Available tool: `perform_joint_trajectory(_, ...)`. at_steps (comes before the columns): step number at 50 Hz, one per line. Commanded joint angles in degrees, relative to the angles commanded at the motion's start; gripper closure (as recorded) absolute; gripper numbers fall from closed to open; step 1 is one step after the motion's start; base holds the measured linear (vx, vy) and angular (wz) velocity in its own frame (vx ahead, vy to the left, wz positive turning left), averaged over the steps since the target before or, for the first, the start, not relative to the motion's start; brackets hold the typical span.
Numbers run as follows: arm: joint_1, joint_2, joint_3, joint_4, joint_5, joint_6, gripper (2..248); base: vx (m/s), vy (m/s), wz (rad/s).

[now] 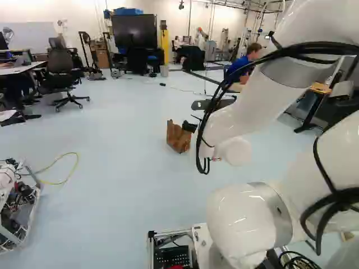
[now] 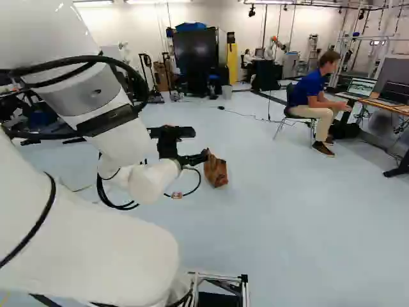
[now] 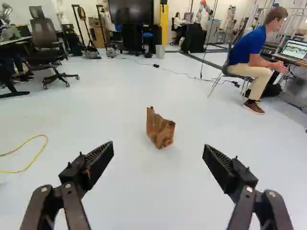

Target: Pick up the grocery bag from the ground

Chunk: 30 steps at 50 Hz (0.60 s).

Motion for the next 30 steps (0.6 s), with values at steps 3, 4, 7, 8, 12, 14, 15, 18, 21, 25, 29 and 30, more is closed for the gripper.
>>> perform_joint_trajectory(3,0.0,0.0,0.0,0.0,0.0,0.0,3,0.0,0.0,0.0)
perform_joint_trajectory(4,0.0,0.0,0.0,0.0,0.0,0.0,3,0.0,0.0,0.0)
perform_joint_trajectory(7,0.0,0.0,0.0,0.0,0.0,0.0,3,0.0,0.0,0.0)
perform_joint_trajectory(8,0.0,0.0,0.0,0.0,0.0,0.0,3,0.0,0.0,0.0)
perform_joint_trajectory(12,0.0,0.0,0.0,0.0,0.0,0.0,3,0.0,0.0,0.0)
perform_joint_trajectory(14,0.0,0.0,0.0,0.0,0.0,0.0,3,0.0,0.0,0.0)
perform_joint_trajectory(15,0.0,0.0,0.0,0.0,0.0,0.0,3,0.0,0.0,0.0)
perform_joint_trajectory(18,0.0,0.0,0.0,0.0,0.0,0.0,3,0.0,0.0,0.0)
perform_joint_trajectory(21,0.0,0.0,0.0,0.0,0.0,0.0,3,0.0,0.0,0.0)
perform_joint_trajectory(25,0.0,0.0,0.0,0.0,0.0,0.0,3,0.0,0.0,0.0)
perform_joint_trajectory(29,0.0,0.0,0.0,0.0,0.0,0.0,3,0.0,0.0,0.0)
perform_joint_trajectory(30,0.0,0.0,0.0,0.0,0.0,0.0,3,0.0,0.0,0.0)
